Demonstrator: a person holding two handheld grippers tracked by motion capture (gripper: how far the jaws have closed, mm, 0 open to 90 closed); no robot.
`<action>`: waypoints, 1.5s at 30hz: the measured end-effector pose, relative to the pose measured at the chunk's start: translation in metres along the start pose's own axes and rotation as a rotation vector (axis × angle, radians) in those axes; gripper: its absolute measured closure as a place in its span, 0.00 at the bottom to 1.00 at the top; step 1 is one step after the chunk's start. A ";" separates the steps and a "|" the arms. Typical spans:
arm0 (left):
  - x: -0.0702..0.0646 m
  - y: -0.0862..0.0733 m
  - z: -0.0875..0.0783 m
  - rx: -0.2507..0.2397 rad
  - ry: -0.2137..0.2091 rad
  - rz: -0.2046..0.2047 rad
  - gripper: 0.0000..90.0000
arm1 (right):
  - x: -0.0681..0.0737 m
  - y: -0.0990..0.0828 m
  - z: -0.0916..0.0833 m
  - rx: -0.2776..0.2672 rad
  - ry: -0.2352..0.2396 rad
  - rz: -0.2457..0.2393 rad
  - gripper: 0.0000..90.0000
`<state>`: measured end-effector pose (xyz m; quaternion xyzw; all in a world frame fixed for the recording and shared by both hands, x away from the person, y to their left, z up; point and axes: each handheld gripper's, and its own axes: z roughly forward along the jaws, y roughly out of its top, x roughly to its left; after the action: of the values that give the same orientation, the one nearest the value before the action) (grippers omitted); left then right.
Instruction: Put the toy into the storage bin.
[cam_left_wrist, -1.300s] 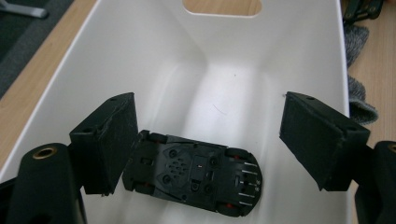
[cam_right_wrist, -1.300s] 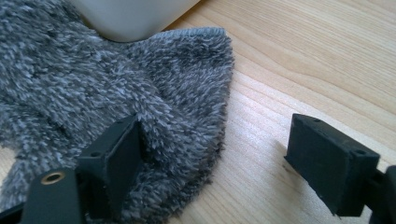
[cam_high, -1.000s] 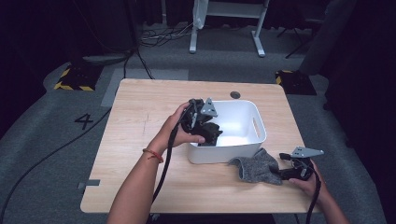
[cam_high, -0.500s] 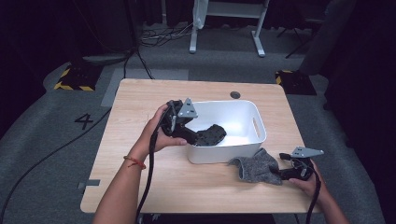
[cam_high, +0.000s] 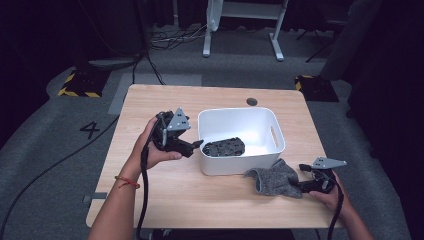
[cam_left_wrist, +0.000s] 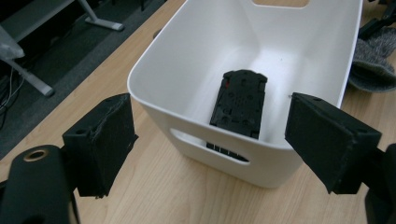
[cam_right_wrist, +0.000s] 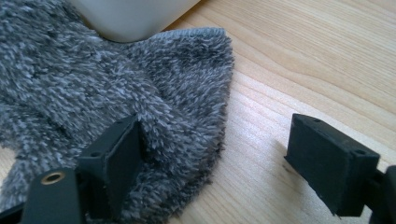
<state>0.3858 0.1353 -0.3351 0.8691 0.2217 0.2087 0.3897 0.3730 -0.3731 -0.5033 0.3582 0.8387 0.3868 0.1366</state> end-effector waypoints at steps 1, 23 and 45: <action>0.002 -0.006 -0.003 -0.013 0.001 -0.005 0.18 | 0.000 0.000 0.000 0.000 0.000 0.000 0.21; -0.010 -0.080 0.009 0.076 0.044 -0.089 0.18 | 0.000 0.000 0.000 0.000 0.000 0.000 0.21; -0.033 -0.155 0.034 0.186 0.034 -0.186 0.19 | 0.000 0.000 0.000 -0.002 0.000 0.004 0.21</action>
<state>0.3428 0.1900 -0.4809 0.8735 0.3264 0.1648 0.3214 0.3725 -0.3733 -0.5033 0.3598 0.8376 0.3878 0.1360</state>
